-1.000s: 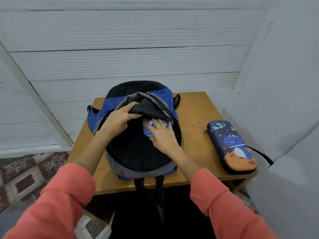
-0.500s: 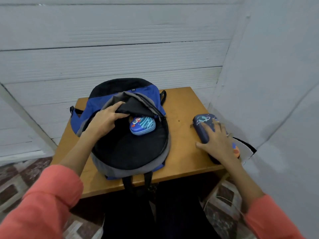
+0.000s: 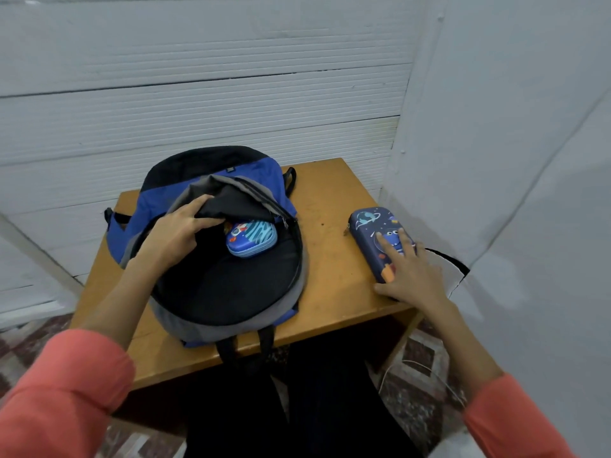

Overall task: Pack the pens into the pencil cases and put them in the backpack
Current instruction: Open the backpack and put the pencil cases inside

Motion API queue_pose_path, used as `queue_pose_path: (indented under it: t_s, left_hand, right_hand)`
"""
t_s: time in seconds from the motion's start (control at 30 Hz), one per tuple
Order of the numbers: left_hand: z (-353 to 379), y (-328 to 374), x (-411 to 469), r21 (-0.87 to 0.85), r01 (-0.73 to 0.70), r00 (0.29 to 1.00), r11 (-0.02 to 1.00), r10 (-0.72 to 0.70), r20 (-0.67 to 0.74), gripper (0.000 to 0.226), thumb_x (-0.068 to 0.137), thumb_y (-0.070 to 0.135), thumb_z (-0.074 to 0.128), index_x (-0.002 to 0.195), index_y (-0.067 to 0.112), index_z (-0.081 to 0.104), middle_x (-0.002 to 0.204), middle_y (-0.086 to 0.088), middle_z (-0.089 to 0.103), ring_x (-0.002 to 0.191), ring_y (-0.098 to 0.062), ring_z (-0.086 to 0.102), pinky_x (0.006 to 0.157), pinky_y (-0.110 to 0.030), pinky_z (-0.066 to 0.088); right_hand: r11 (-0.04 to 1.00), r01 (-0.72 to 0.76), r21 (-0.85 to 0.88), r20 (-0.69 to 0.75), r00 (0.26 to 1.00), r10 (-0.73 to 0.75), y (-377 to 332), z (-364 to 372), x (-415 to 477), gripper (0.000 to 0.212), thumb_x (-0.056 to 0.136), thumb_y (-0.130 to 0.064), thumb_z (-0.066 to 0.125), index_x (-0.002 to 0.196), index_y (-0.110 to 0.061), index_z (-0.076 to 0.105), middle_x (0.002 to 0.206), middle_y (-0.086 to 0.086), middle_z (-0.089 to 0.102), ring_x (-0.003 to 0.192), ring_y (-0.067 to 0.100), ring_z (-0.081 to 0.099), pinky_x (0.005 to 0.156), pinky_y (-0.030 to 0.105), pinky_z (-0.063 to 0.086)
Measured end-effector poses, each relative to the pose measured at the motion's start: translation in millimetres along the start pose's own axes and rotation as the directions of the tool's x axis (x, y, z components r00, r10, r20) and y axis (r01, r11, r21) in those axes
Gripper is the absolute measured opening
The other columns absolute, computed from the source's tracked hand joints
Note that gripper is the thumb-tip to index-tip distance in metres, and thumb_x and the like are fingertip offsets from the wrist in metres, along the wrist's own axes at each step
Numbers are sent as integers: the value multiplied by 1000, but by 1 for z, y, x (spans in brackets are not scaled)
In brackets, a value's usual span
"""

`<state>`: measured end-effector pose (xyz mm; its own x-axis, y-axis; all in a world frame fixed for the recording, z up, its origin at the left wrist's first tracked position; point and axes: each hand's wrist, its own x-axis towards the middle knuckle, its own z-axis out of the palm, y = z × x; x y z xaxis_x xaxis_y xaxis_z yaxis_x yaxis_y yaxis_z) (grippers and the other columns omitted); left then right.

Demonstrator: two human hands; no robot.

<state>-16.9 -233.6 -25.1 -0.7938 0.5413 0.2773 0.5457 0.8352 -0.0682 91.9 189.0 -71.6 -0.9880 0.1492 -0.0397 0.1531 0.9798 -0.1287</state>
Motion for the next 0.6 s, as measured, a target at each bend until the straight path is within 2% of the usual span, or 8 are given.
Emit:
queue_pose_path:
  t_s: [0.2,0.4,0.5,0.6]
  left_hand:
    - [0,2,-1,-10,7,1000,1000,-7,1,70,60,-22,65,114,23,74,143,-18,49,104,-42,62,51,-32,47]
    - [-2,1,-1,-3,14,1000,1000,-14,12,73,58,-24,62,114,22,73,143,-19,48,102,-42,63,52,-28,41]
    - [-2,1,-1,-18,9,1000,1000,-9,7,74,57,-26,62,115,20,73,143,-21,48,102,-44,63,53,-35,49]
    - [-2,-1,-1,-23,5,1000,1000,-5,1,76,56,-27,61,116,19,73,142,-22,47,104,-45,62,55,-38,51]
  right_hand:
    - [998,-34,45,-81,996,38,-4,4,-5,91,72,-51,67,148,-49,16,161,-5,7,141,29,18,92,46,40]
    - [984,-65,163,-122,989,85,-15,6,-9,87,65,-42,74,142,-47,35,159,-8,16,139,30,23,94,50,38]
    - [982,-37,187,-123,991,60,-27,4,-14,86,64,-45,74,141,-50,36,158,-10,18,141,26,22,99,48,37]
    - [975,43,218,-116,993,-17,-48,0,-20,86,63,-47,73,140,-52,36,157,-12,21,141,25,25,98,48,41]
